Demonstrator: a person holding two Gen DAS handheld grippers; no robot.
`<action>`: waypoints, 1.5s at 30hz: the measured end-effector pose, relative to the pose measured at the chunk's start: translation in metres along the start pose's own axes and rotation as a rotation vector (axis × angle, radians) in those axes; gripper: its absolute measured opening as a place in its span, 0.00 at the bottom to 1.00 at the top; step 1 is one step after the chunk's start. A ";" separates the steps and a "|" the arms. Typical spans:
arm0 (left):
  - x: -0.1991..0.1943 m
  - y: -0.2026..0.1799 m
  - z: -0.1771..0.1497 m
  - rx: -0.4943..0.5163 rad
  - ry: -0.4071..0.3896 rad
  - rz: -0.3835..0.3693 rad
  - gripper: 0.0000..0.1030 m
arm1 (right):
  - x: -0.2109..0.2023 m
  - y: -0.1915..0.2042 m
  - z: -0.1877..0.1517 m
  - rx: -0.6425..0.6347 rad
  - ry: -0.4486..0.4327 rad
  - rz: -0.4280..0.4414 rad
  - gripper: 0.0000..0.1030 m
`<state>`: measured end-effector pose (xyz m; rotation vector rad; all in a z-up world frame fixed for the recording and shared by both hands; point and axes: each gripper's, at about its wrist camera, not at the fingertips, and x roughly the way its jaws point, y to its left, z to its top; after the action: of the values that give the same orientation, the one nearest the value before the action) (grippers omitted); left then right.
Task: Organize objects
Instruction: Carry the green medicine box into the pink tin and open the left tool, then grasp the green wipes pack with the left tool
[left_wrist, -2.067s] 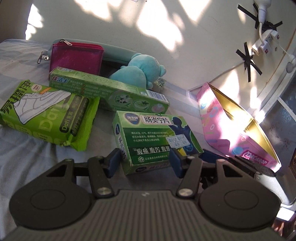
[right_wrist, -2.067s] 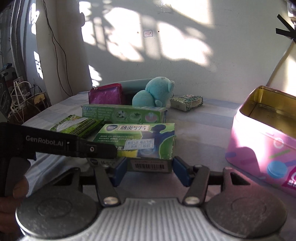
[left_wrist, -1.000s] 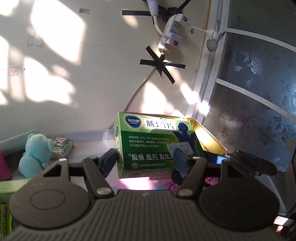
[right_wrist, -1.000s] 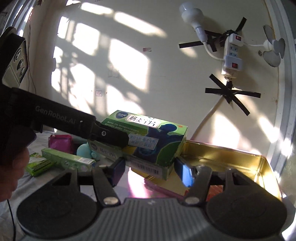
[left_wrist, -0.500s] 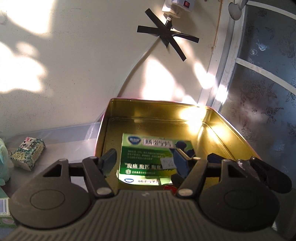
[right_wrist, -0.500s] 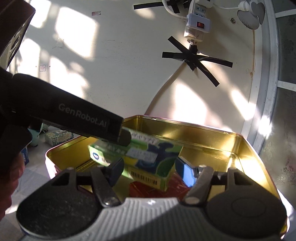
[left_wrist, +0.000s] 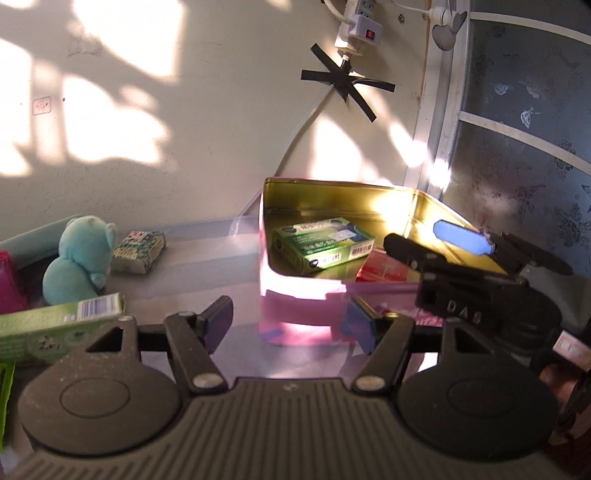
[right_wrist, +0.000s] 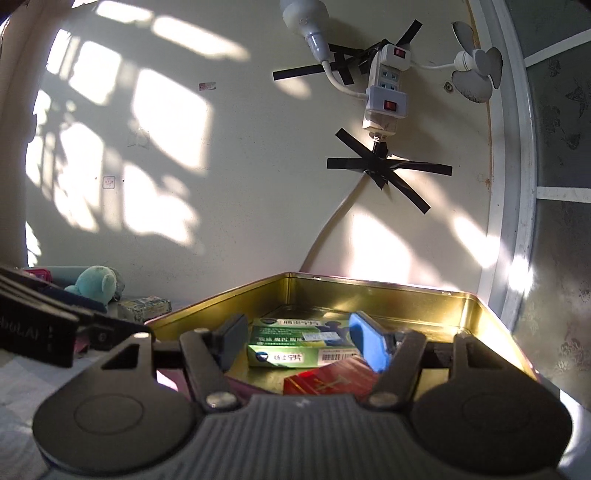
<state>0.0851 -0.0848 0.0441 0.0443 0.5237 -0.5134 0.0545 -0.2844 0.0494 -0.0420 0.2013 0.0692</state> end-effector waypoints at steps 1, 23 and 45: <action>-0.005 0.006 -0.009 -0.003 0.020 0.011 0.68 | -0.004 0.003 0.001 0.009 -0.004 0.024 0.61; -0.142 0.165 -0.092 -0.190 0.051 0.330 0.69 | 0.029 0.173 -0.025 -0.082 0.473 0.560 0.58; -0.105 0.242 -0.060 -0.330 0.027 0.483 0.82 | 0.072 0.270 -0.010 0.007 0.546 0.633 0.56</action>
<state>0.0951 0.1850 0.0226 -0.1360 0.5961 0.0486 0.1033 -0.0112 0.0155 0.0124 0.7567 0.6926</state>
